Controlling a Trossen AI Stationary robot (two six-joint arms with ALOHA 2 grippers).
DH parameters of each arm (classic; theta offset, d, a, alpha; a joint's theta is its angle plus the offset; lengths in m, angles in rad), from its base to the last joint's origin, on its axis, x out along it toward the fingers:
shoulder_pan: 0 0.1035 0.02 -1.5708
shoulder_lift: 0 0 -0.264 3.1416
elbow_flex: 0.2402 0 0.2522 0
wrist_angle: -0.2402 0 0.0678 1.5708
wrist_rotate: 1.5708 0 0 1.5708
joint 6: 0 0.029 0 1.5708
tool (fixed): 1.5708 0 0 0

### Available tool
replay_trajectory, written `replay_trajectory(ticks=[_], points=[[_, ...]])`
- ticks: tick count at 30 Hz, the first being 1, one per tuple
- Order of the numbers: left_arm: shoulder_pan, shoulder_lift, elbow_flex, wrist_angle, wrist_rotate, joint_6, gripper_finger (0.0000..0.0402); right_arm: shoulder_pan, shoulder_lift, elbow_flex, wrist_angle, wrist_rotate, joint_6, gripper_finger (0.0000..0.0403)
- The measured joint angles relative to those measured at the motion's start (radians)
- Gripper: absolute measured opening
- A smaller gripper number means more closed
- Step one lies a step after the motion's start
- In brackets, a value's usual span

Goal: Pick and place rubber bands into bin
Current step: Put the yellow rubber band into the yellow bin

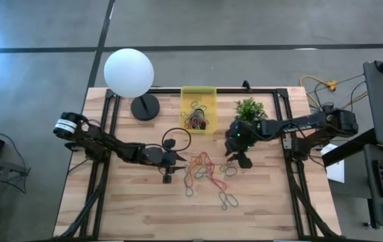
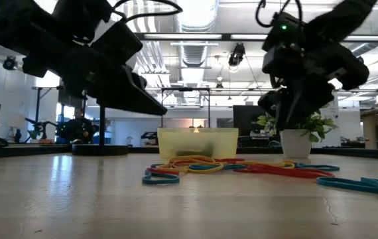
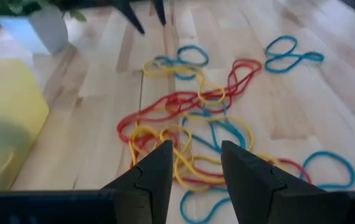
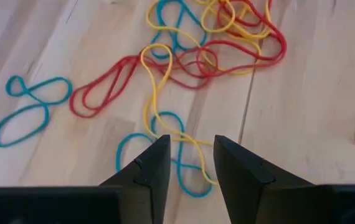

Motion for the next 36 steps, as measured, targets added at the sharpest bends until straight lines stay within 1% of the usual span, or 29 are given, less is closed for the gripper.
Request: replay_trajectory(ticks=[6, 10, 15, 21, 25, 29, 33, 36], points=[[0.000, -0.006, 0.000, 0.026, 0.000, 0.006, 0.0121, 0.046, -0.004, -0.107, 0.268, -0.006, 0.007, 0.0113], [0.000, -0.006, 0.000, 0.027, 0.000, 0.003, 0.0121, 0.082, 0.020, -0.131, 0.364, -0.008, 0.005, 0.0113], [0.000, -0.006, 0.000, 0.040, 0.000, 0.003, 0.0121, 0.119, 0.057, -0.138, 0.436, -0.009, 0.024, 0.0110], [0.000, -0.007, 0.001, 0.051, 0.000, 0.004, 0.0121, 0.157, 0.161, -0.135, 0.552, -0.008, 0.046, 0.0109], [0.000, -0.007, 0.001, 0.051, -0.001, 0.003, 0.0121, 0.164, 0.245, -0.103, 0.560, -0.007, 0.074, 0.0105], [0.000, -0.007, 0.000, 0.050, -0.001, 0.002, 0.0121, 0.164, 0.300, -0.074, 0.557, -0.006, 0.084, 0.0098], [0.000, -0.007, 0.000, 0.050, -0.001, 0.002, 0.0121, 0.164, 0.327, -0.059, 0.556, -0.002, 0.087, 0.0091], [0.000, -0.007, -0.001, 0.050, -0.001, 0.001, 0.0121, 0.167, 0.329, -0.058, 0.556, 0.038, 0.087, 0.0086]])
